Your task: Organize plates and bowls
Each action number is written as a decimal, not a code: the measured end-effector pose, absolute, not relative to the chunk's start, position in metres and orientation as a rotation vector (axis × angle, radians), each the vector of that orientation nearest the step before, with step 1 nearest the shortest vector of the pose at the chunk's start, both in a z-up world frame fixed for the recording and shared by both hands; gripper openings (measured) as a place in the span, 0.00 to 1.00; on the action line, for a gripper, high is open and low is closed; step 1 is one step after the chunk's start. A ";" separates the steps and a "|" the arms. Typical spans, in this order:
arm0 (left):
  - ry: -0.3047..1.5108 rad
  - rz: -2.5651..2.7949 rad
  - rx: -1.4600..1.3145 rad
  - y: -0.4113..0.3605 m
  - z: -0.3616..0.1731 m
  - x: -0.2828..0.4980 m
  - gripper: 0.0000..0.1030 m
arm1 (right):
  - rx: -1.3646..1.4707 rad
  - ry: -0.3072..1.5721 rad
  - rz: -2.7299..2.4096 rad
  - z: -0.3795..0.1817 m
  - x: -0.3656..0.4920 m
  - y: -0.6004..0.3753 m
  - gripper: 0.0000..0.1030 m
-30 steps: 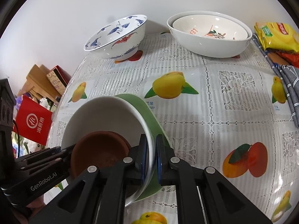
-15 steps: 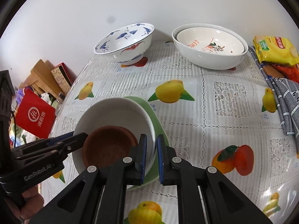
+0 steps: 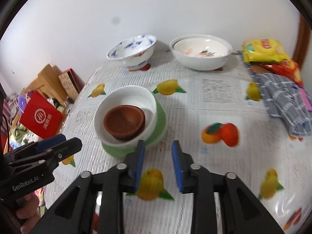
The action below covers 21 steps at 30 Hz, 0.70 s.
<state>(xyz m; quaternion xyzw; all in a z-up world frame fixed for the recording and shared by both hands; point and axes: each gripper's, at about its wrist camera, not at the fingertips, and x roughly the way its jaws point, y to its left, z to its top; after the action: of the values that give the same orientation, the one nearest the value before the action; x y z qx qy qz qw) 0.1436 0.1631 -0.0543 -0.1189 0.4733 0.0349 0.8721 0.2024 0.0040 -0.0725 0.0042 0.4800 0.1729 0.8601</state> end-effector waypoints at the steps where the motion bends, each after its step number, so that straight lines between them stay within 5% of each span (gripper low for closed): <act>1: 0.985 0.066 -0.239 0.158 -0.051 0.138 0.56 | 0.012 0.994 0.347 -0.067 0.194 -0.002 0.39; 8: 0.880 0.108 -0.152 0.112 -0.020 0.087 0.57 | -0.008 0.934 0.226 -0.032 0.132 -0.047 0.44; 13: 0.824 0.103 -0.103 0.085 -0.004 0.059 0.70 | -0.044 0.891 0.149 -0.010 0.089 -0.077 0.46; 21: 0.797 0.078 -0.087 0.057 0.010 0.016 0.88 | -0.077 0.811 0.054 0.013 0.026 -0.111 0.80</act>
<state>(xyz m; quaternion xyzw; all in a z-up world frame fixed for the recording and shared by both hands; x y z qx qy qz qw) 0.0155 0.0573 0.0101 -0.0423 0.3877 0.0377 0.9200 0.0260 -0.1110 0.0134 -0.0373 0.3944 0.0261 0.9178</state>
